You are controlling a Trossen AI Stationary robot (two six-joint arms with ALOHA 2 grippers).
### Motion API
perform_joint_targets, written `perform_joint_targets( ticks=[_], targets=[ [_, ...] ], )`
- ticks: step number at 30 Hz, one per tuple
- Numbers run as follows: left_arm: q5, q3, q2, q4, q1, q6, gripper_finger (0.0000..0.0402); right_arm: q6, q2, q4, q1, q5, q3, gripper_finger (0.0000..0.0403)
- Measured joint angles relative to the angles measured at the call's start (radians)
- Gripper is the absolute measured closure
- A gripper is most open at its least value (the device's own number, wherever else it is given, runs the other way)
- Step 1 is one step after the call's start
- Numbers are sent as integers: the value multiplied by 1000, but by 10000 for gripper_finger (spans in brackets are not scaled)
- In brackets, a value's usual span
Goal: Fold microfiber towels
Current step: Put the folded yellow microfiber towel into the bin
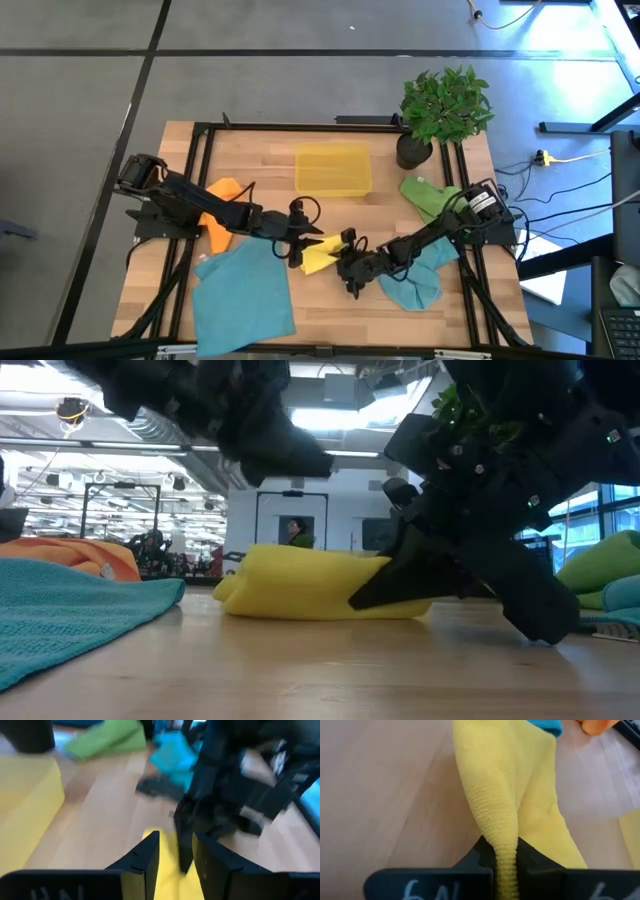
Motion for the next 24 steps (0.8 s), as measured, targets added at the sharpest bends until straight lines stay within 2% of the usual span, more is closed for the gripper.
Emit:
perform_joint_targets(
  ticks=[8, 14, 17, 19, 24],
  targets=[
    [-1, 0, -132, -5, -22, 106, 292, 11, -30, -25, -58, 14, 0, 388],
    [-12, -3, -218, 0, -41, 179, 292, -15, -127, -54, -151, -31, -1, 388],
    [-73, -21, -243, 3, -71, 227, 292, -47, -205, -100, -214, -30, -1, 388],
    [-112, -46, -255, 48, -83, 252, 292, -81, -259, -122, -261, -29, -1, 388],
    [-117, -151, -272, 240, -95, 268, 292, -193, -374, -142, -396, -31, 0, 388]
  ],
)
